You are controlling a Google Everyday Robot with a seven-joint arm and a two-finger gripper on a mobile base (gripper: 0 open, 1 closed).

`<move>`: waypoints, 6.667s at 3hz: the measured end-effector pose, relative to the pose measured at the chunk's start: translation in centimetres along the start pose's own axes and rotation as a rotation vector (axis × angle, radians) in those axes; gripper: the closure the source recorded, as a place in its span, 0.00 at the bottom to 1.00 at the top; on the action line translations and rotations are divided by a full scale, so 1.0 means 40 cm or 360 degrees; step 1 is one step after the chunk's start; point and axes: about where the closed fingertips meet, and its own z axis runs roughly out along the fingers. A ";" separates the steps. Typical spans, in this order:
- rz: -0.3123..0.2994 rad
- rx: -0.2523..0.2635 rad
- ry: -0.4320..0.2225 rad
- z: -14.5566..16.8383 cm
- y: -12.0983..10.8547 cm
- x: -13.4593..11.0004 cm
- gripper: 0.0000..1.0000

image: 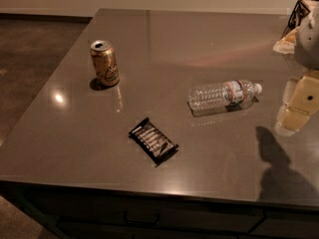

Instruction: Move orange can near rxbar chocolate

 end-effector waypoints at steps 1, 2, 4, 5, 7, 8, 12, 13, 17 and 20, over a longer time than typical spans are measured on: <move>0.0000 0.0000 0.0000 0.000 0.000 0.000 0.00; 0.0022 0.0003 -0.0063 -0.002 -0.031 -0.033 0.00; 0.0073 0.0000 -0.0367 0.052 -0.146 -0.272 0.00; 0.0140 -0.0006 -0.0464 0.118 -0.189 -0.395 0.00; 0.0334 -0.0002 -0.0623 0.255 -0.254 -0.590 0.00; 0.0381 0.0000 -0.0698 0.315 -0.273 -0.678 0.00; 0.0164 -0.0152 -0.1007 0.454 -0.241 -0.959 0.00; 0.0130 -0.0210 -0.1029 0.462 -0.239 -0.986 0.13; -0.0006 -0.0339 -0.1082 0.279 -0.273 -0.947 1.00; -0.0161 -0.0279 -0.1191 0.095 -0.282 -0.906 1.00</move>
Offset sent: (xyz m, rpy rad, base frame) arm 0.0341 0.0214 0.0123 0.1005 -0.0034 -0.0100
